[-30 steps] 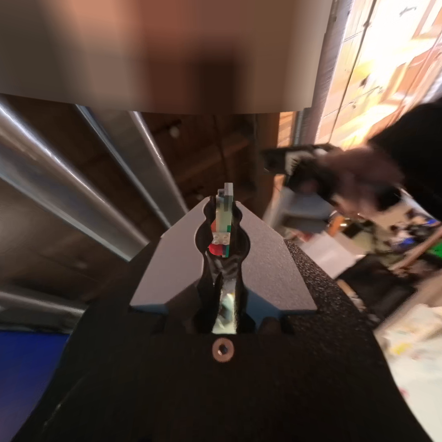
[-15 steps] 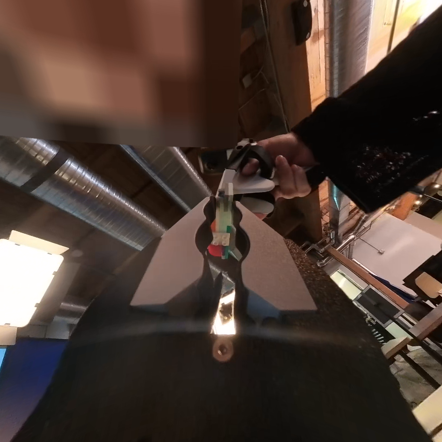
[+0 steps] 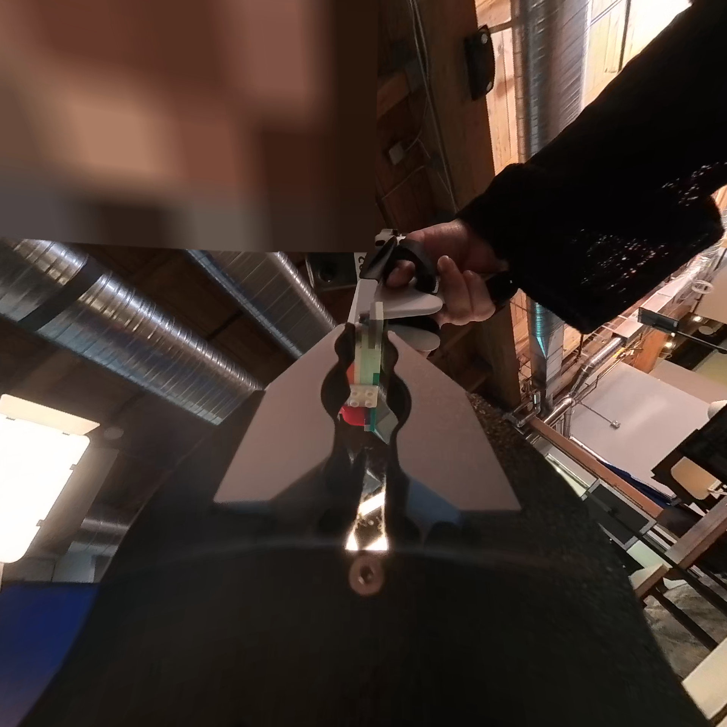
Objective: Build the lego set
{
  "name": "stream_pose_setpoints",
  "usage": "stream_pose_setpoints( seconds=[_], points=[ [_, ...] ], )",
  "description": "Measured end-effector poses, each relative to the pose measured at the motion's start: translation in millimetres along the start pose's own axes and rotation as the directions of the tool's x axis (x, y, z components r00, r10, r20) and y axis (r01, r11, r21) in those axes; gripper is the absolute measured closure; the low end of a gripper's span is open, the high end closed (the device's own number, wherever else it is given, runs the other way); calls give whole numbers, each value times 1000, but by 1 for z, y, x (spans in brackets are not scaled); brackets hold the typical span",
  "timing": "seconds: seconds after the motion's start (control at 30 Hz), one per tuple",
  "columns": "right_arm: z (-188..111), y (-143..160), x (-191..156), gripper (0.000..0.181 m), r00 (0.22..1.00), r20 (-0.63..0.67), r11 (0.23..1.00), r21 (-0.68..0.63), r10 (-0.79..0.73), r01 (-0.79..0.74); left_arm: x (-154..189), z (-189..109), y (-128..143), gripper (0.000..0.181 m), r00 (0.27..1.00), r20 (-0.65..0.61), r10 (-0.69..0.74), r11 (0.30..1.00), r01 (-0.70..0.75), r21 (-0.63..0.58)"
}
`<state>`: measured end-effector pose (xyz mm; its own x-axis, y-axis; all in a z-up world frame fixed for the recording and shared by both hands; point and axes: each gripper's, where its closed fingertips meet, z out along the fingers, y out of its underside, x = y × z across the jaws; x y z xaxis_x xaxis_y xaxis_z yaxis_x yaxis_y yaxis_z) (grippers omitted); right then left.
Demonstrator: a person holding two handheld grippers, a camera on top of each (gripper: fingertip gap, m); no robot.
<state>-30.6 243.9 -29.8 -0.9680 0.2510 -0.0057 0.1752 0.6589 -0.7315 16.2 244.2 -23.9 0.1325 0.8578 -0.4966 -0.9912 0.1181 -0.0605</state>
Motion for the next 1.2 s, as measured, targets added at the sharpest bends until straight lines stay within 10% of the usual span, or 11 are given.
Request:
stream_pose_setpoints(
  seconds=[0.03, 0.83, 1.2],
  points=[
    [0, 0, -1, 175, 1000, 1, 1000, -1, 1, -1, 0, 0, 0, 171, 1000, -2, 1, 1000, -1, 3],
    [-6, 2, -7, 162, 999, 28, 999, -7, 32, -31, 9, -1, -9, 171, 999, -47, 2, 999, 0, 54],
    [-47, -24, -14, 129, 977, -153, 932, 307, -151, 192, -7, 7, -5, 171, 997, -15, -75, 996, 75, 56]
  ],
)
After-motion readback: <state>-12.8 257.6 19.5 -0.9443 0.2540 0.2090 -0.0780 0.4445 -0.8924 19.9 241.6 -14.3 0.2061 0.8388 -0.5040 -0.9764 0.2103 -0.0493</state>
